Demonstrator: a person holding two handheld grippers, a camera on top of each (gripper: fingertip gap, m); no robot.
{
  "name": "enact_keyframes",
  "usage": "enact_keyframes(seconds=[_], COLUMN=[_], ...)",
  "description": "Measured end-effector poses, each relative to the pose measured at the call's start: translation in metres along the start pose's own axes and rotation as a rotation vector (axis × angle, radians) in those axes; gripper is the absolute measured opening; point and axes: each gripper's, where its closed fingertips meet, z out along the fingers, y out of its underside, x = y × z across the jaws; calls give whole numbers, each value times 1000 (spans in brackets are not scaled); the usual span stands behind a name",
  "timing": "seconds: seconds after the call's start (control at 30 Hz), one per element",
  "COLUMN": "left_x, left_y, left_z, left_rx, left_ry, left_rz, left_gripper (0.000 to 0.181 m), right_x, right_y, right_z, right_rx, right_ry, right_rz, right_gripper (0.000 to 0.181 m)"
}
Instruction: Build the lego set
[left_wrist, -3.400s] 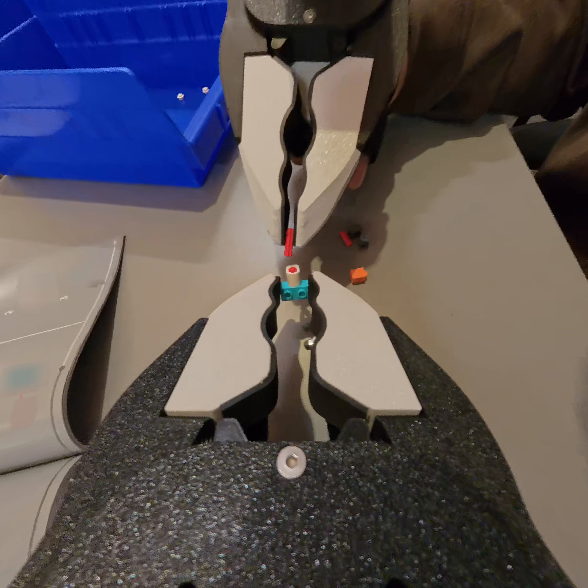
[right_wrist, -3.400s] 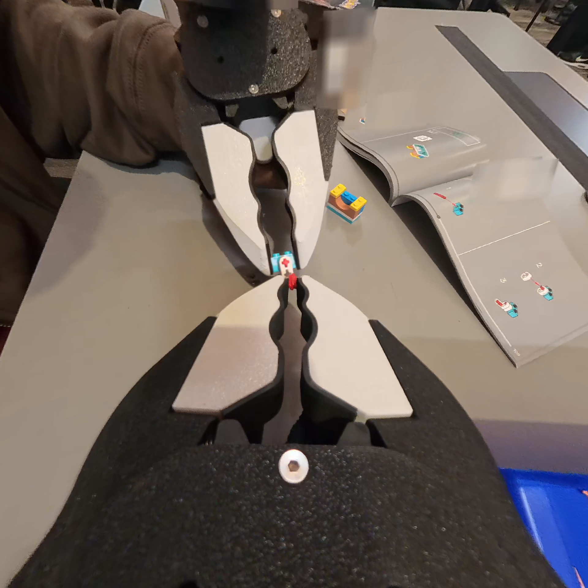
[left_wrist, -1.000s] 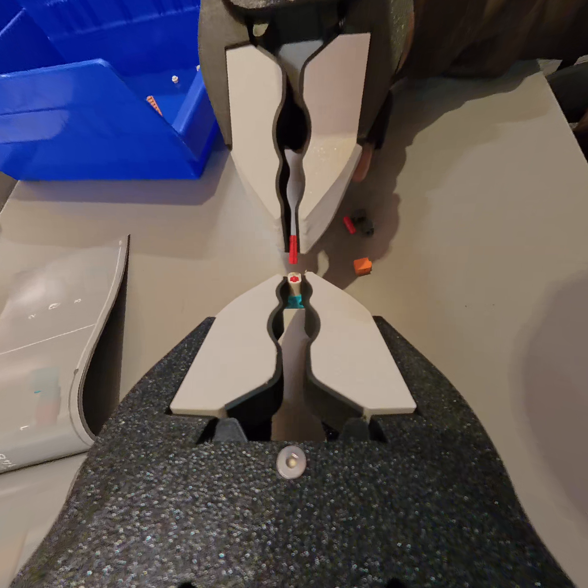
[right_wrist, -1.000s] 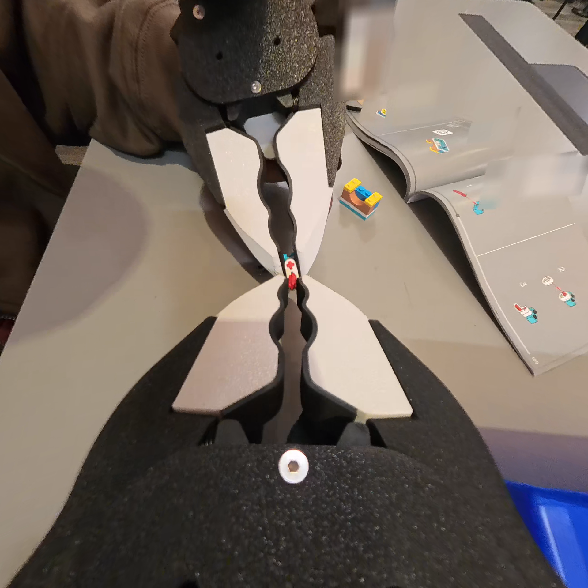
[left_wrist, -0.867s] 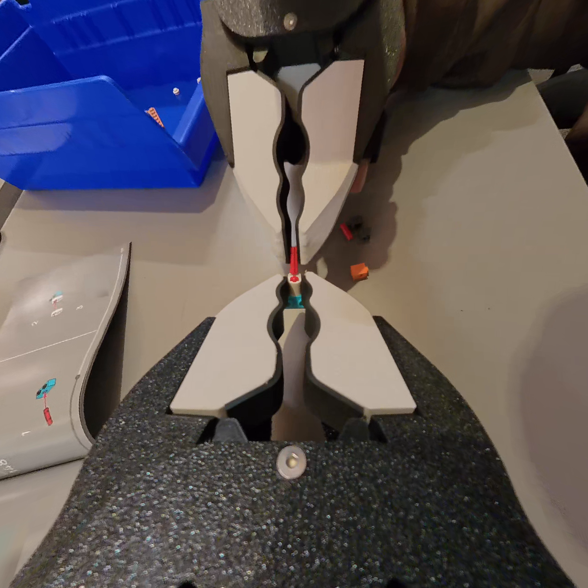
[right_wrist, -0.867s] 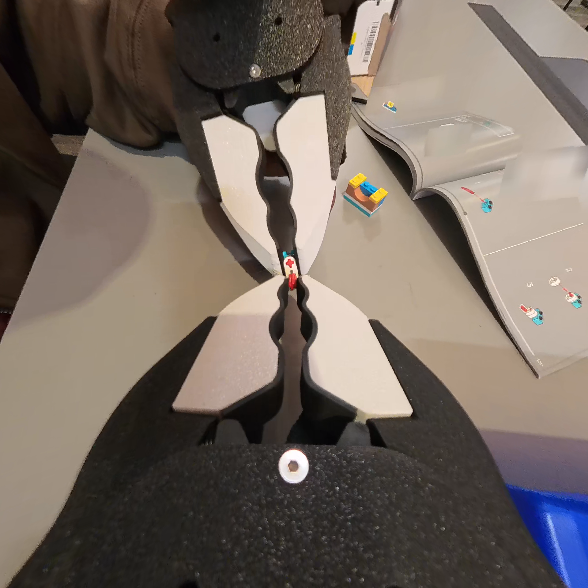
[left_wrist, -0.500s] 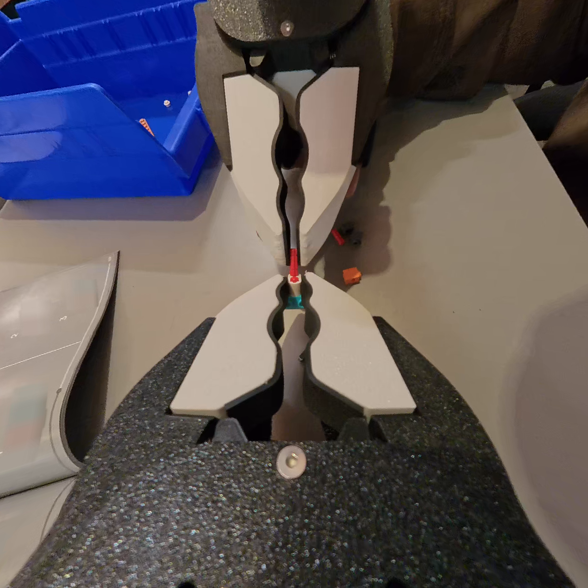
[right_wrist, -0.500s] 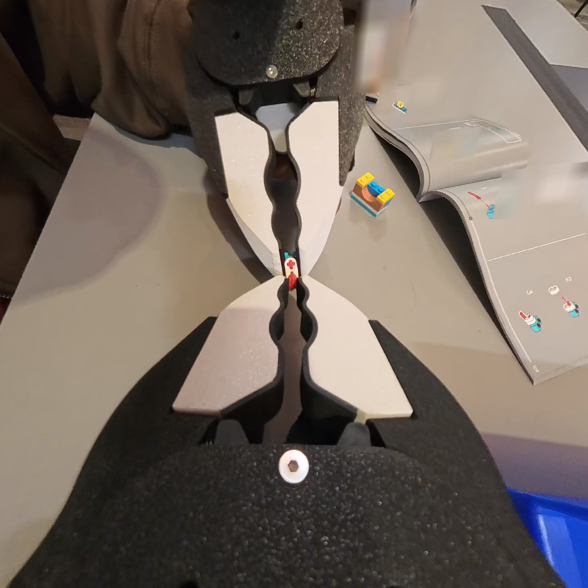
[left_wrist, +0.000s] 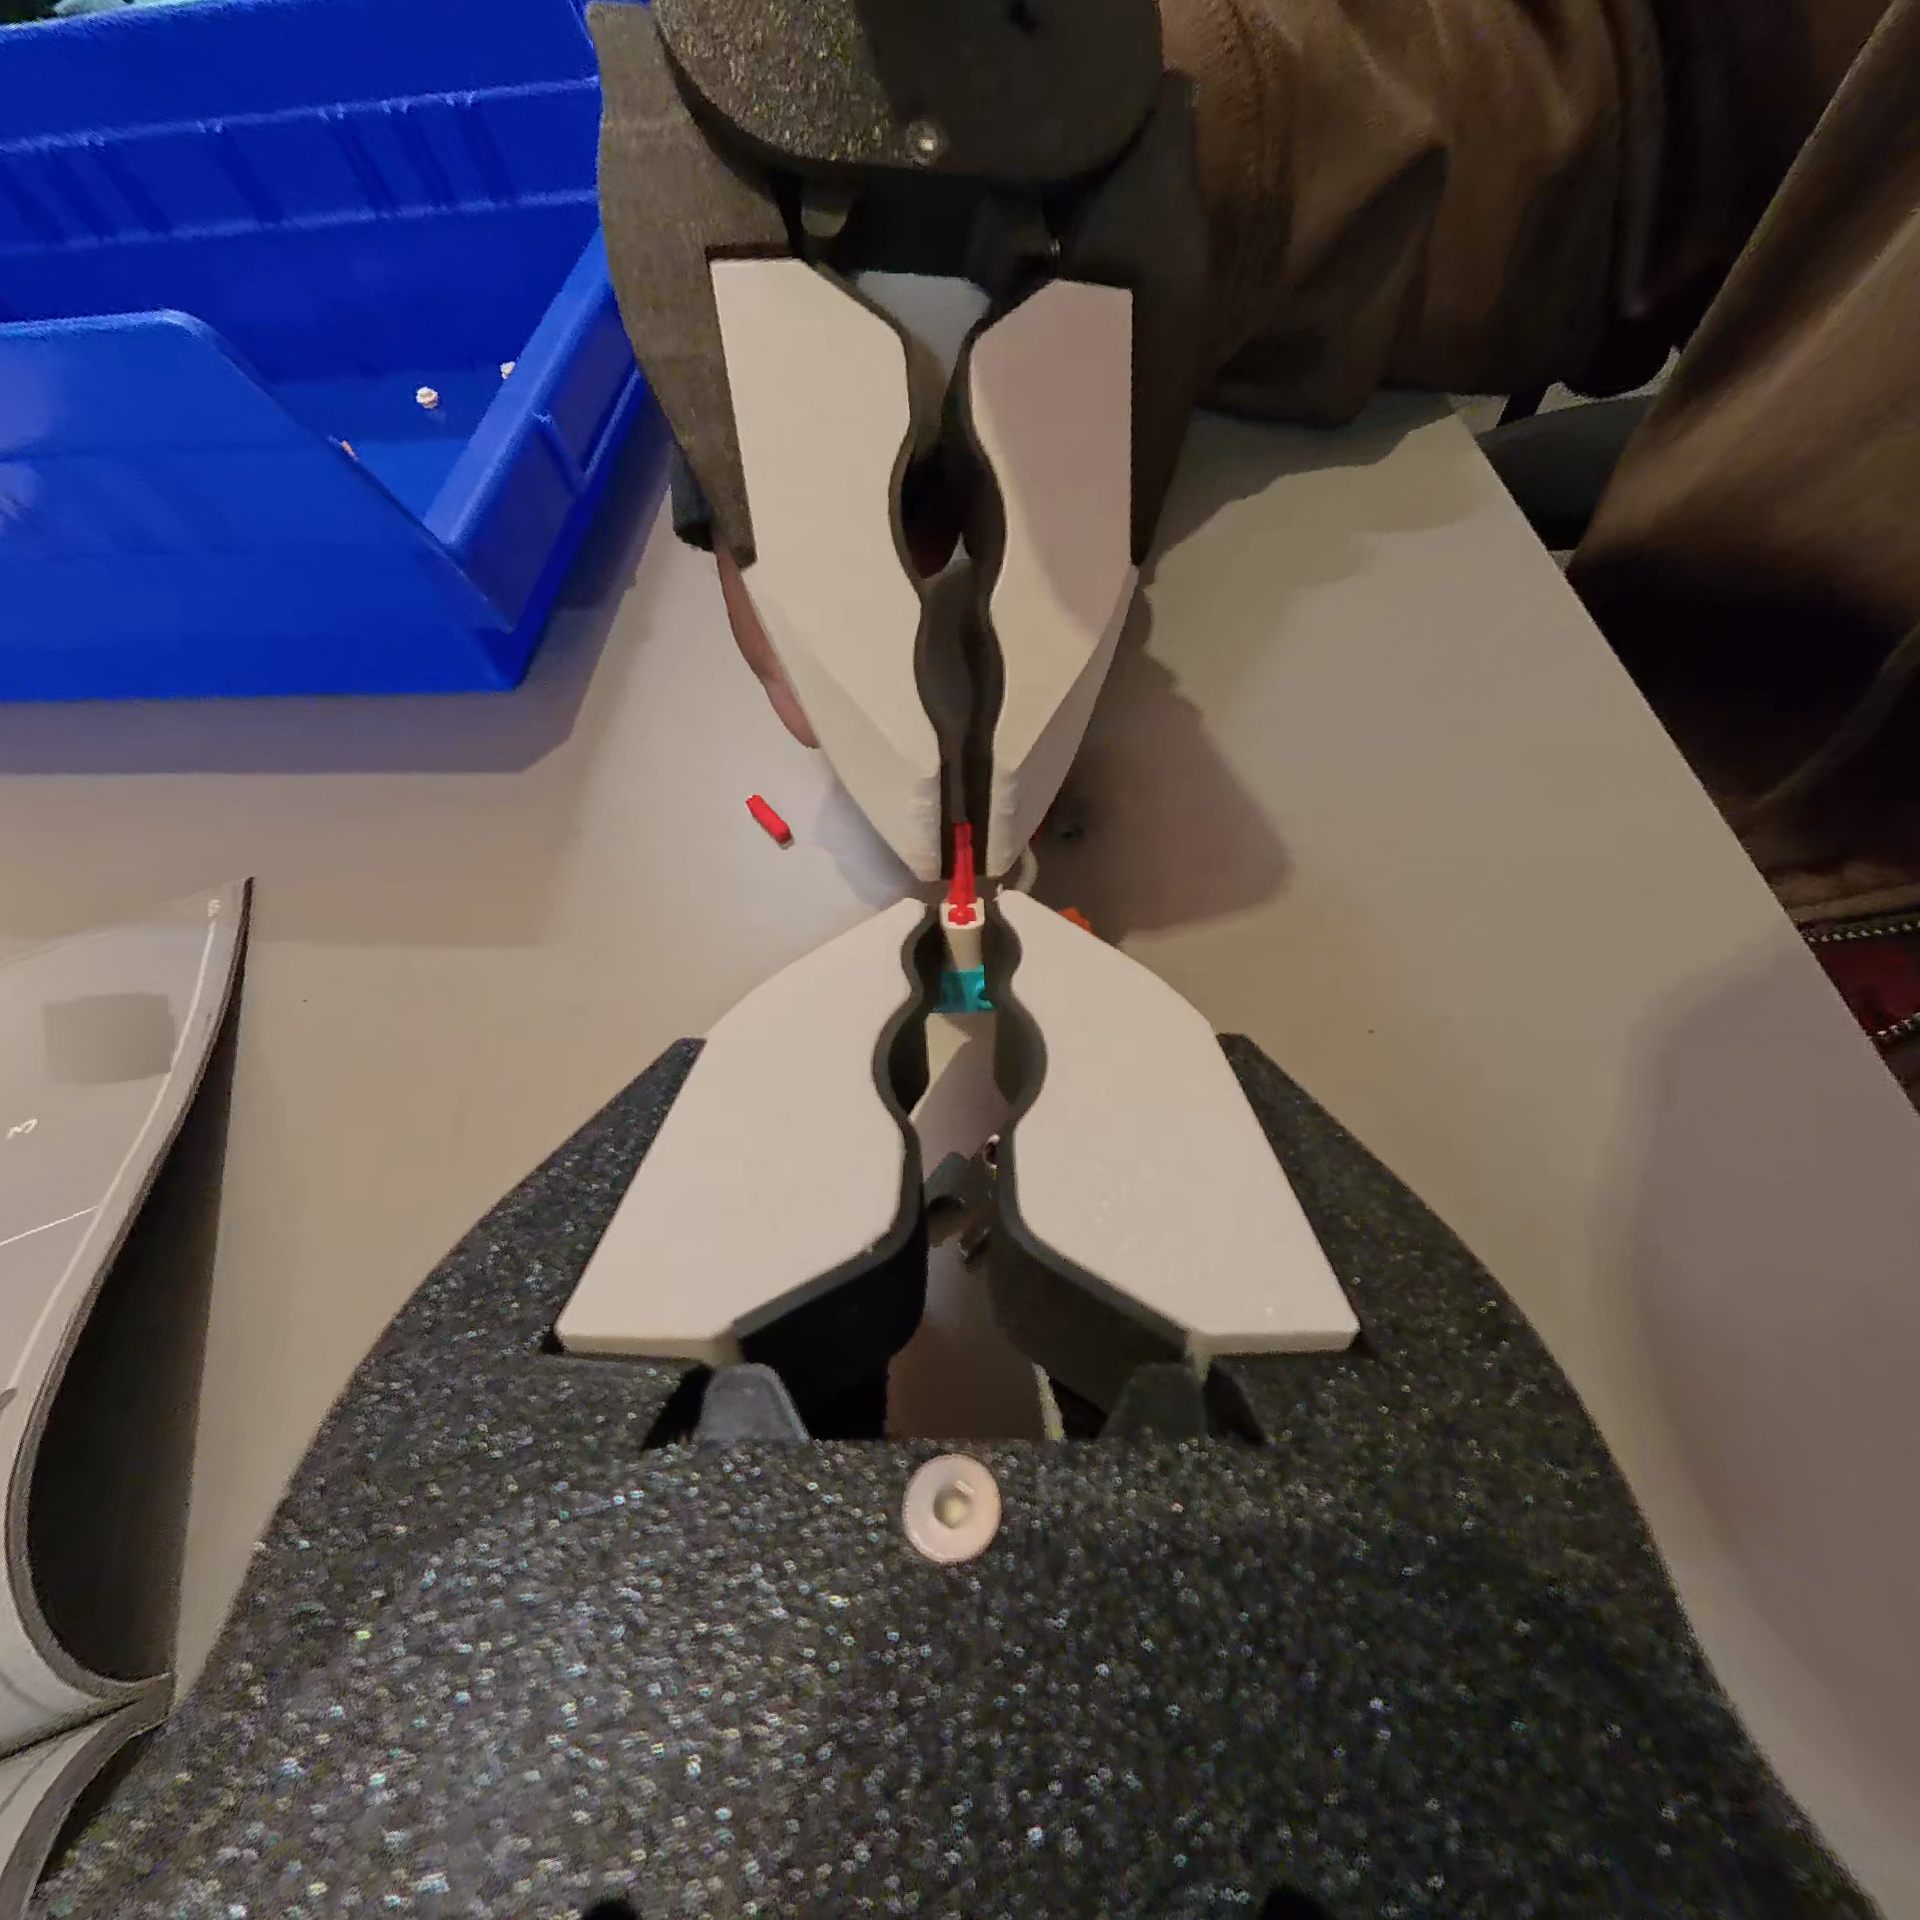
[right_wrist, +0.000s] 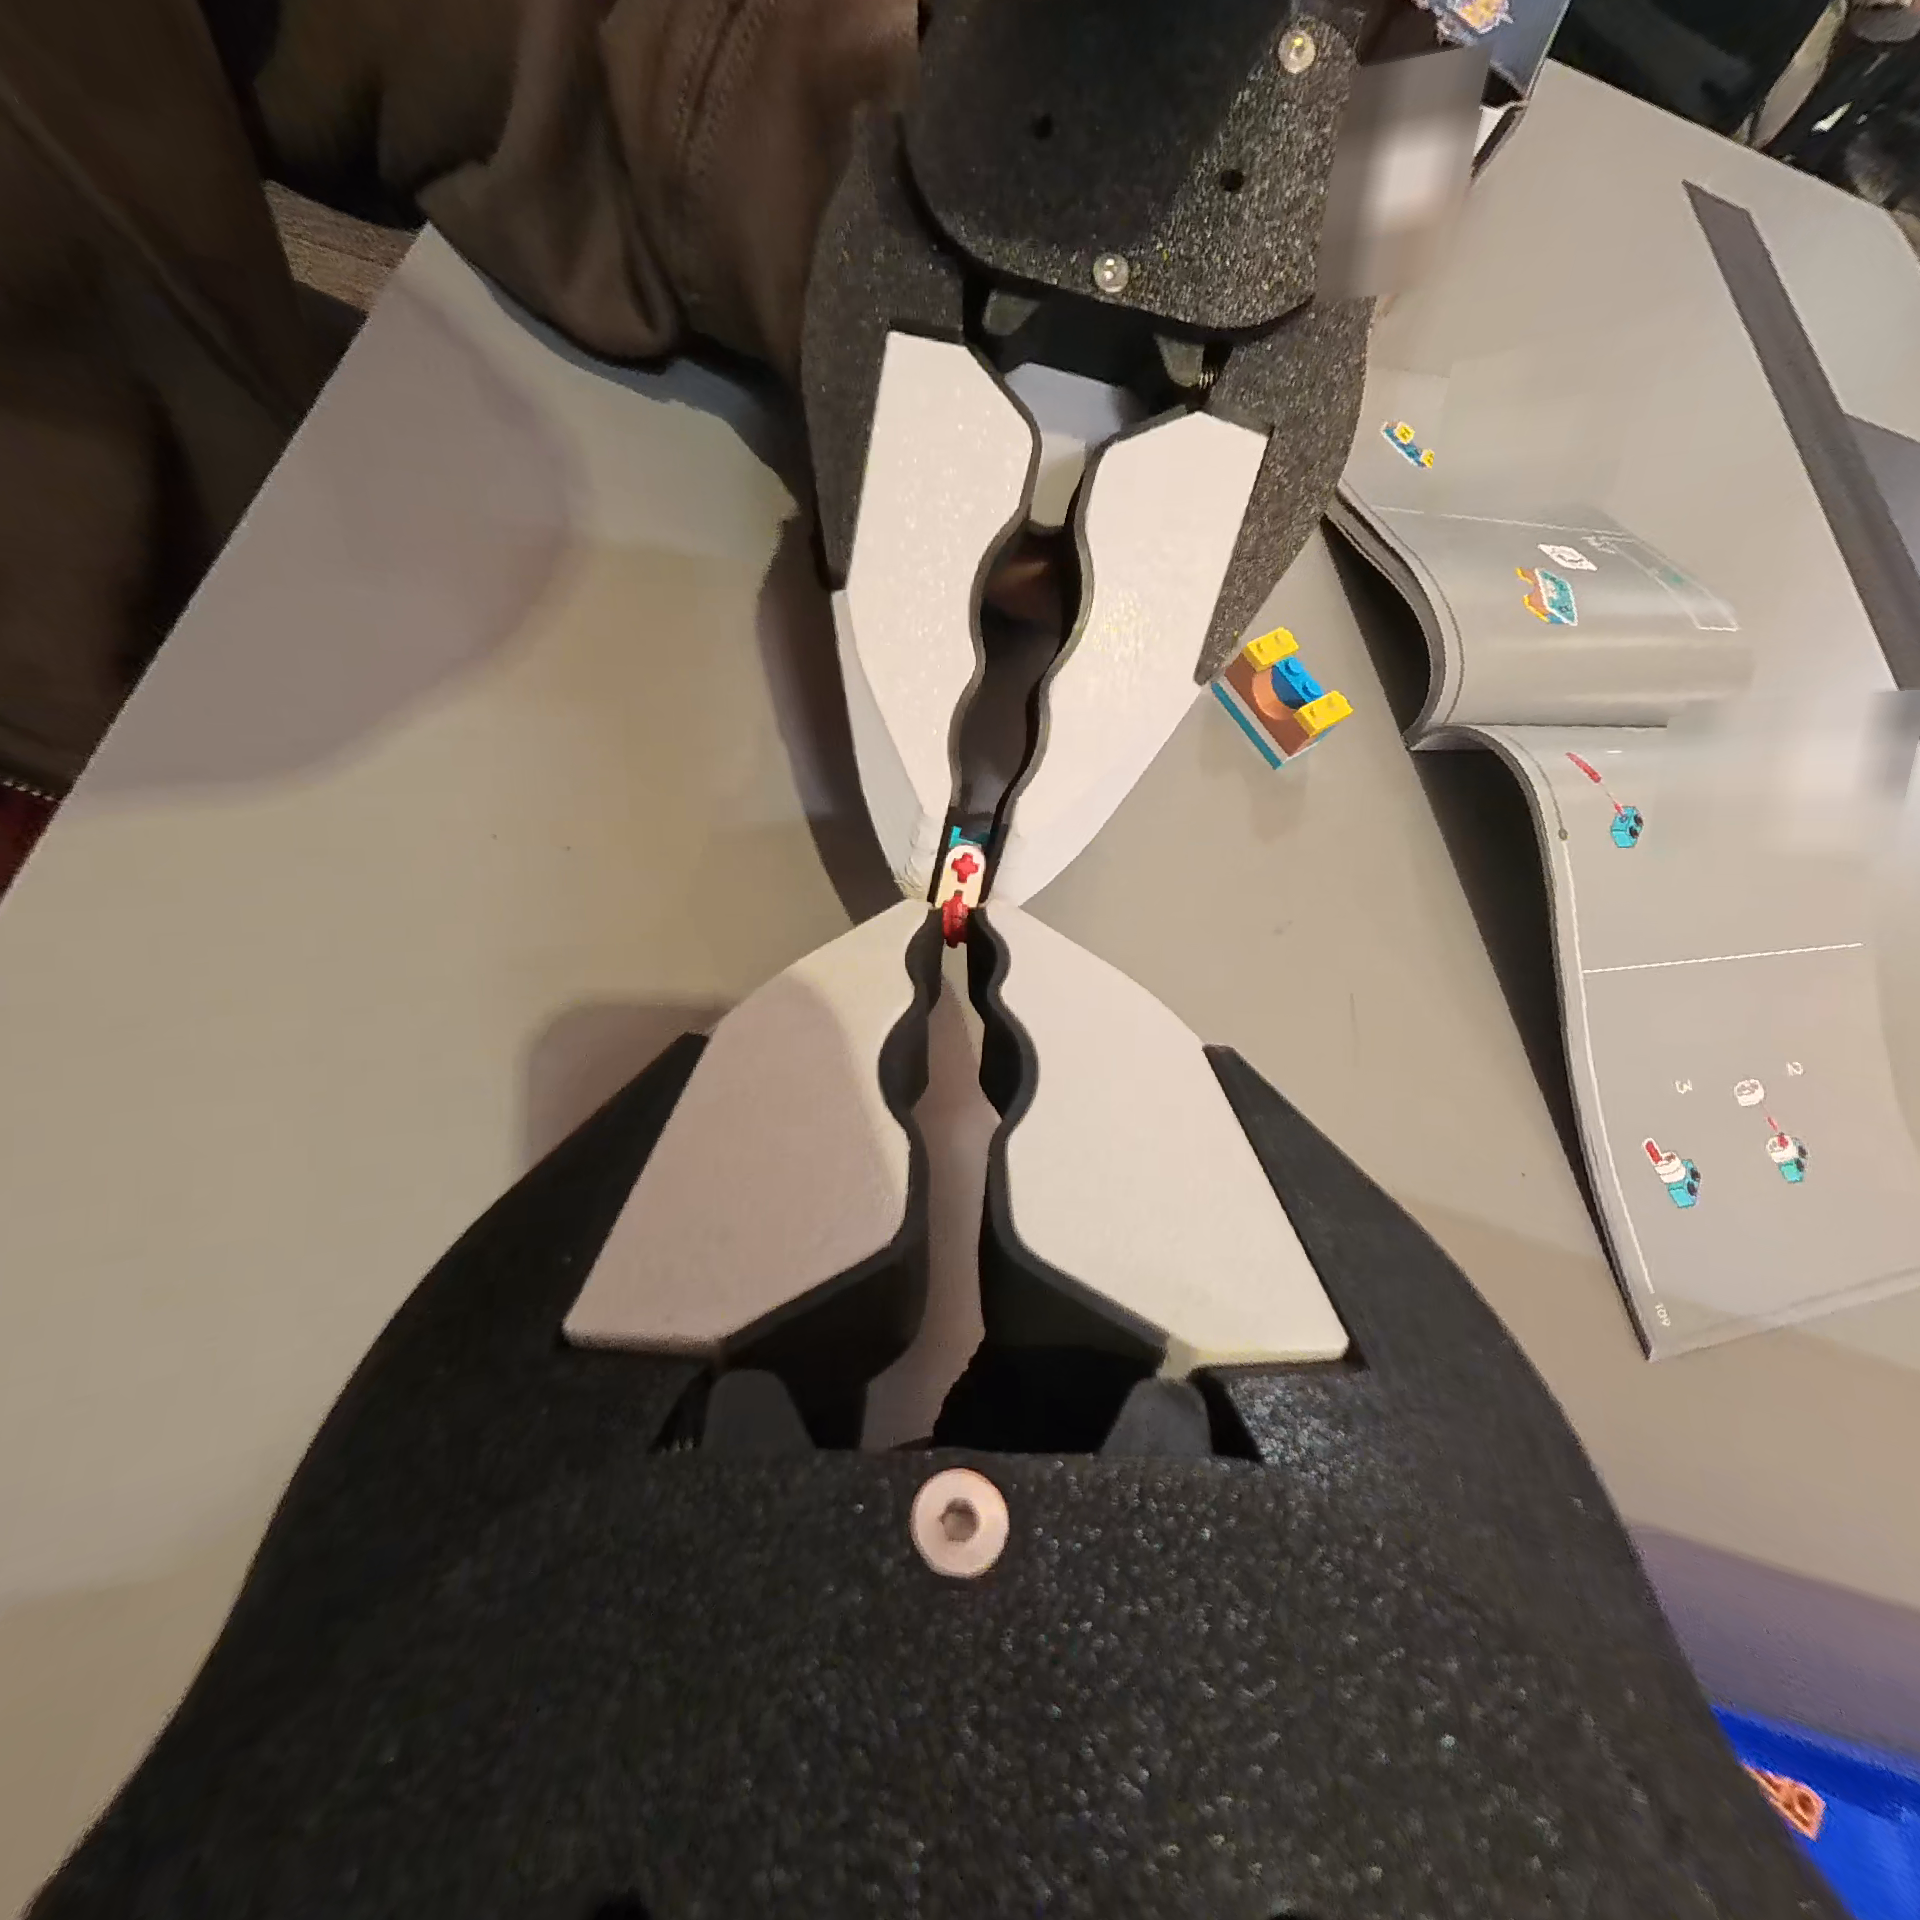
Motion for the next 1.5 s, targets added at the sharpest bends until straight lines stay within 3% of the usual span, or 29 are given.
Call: enact_keyframes(seconds=[0.6,1.07,1.5], left_x=[-3,-2,2], left_y=[4,-21,-31], left_z=[2,-10,-14], left_rx=[-18,164,238], left_ry=[-24,-5,35], left_rz=[-9,-11,-44], left_gripper=[6,7,6], right_x=[2,6,3], right_y=[-2,-23,-31], right_z=[4,-14,-19], right_rx=[38,234,335], right_ry=[-12,-37,-96], right_rz=[42,134,184], right_gripper=[4,4,4])
